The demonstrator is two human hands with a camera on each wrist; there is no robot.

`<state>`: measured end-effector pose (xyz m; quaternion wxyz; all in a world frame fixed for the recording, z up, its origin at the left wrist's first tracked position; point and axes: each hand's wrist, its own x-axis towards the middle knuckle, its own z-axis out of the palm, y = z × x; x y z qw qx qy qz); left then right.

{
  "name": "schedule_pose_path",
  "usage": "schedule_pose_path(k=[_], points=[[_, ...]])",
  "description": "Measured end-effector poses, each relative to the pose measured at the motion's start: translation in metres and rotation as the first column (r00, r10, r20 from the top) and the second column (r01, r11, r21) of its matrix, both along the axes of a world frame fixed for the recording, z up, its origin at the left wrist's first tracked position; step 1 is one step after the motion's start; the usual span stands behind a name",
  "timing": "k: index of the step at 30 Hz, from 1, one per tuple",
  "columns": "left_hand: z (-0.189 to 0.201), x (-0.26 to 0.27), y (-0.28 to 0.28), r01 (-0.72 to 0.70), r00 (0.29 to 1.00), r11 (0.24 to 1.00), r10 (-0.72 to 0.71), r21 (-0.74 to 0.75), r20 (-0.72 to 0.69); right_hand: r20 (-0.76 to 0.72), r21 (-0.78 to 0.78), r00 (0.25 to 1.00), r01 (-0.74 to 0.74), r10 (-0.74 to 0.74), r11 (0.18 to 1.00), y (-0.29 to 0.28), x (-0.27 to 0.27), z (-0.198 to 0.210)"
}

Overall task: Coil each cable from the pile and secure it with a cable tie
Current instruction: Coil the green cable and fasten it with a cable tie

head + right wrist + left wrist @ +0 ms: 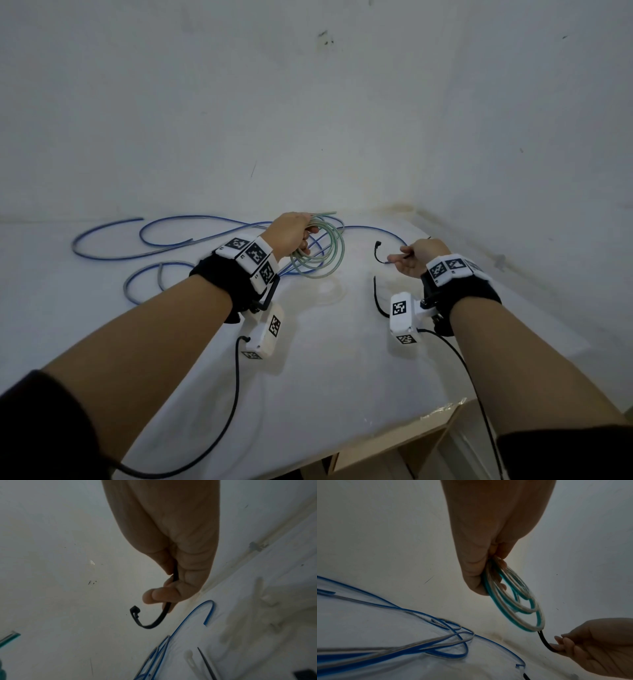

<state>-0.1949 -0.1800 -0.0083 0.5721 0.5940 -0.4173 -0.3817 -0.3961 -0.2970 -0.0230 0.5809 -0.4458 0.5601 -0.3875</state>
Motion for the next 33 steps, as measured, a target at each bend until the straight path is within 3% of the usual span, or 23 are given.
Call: schedule_pose_path(k=[4, 7, 13, 16, 18, 24, 29, 33], points=[[-0.002, -0.001, -0.001, 0.003, 1.0, 1.0, -0.003, -0.002, 0.016, 0.031, 0.005, 0.999, -0.008, 0.008, 1.0, 0.006, -0.004, -0.006], [-0.003, -0.003, -0.002, 0.005, 0.999, 1.0, -0.004, -0.009, 0.052, 0.065, -0.049, 0.992, -0.106, 0.109, 0.993, 0.011, 0.003, -0.007], [-0.005, 0.009, 0.002, -0.062, 0.992, 0.998, 0.064, -0.019, 0.111, 0.151, -0.383, 0.919, -0.286, 0.365, 0.878, 0.036, 0.042, 0.006], [-0.004, 0.024, 0.007, -0.156, 0.978, 0.987, 0.159, -0.033, 0.133, 0.214, -0.466, 0.842, -0.358, 0.495, 0.809, 0.054, 0.069, 0.022], [-0.002, 0.033, 0.014, -0.223, 0.961, 0.973, 0.229, -0.058, 0.153, 0.181, -0.489, 0.802, -0.428, 0.569, 0.76, 0.066, 0.088, 0.029], [0.005, 0.072, 0.046, -0.345, 0.885, 0.926, 0.375, -0.152, 0.276, -0.099, -0.485, 0.751, -0.609, 0.652, 0.628, 0.097, 0.146, 0.03], [0.008, 0.102, 0.076, -0.419, 0.826, 0.891, 0.453, -0.173, 0.336, -0.091, -0.506, 0.711, -0.636, 0.697, 0.583, 0.119, 0.188, 0.032], [0.007, 0.121, 0.096, -0.41, 0.821, 0.895, 0.446, -0.174, 0.358, -0.074, -0.56, 0.716, -0.606, 0.695, 0.565, 0.135, 0.22, 0.036]])
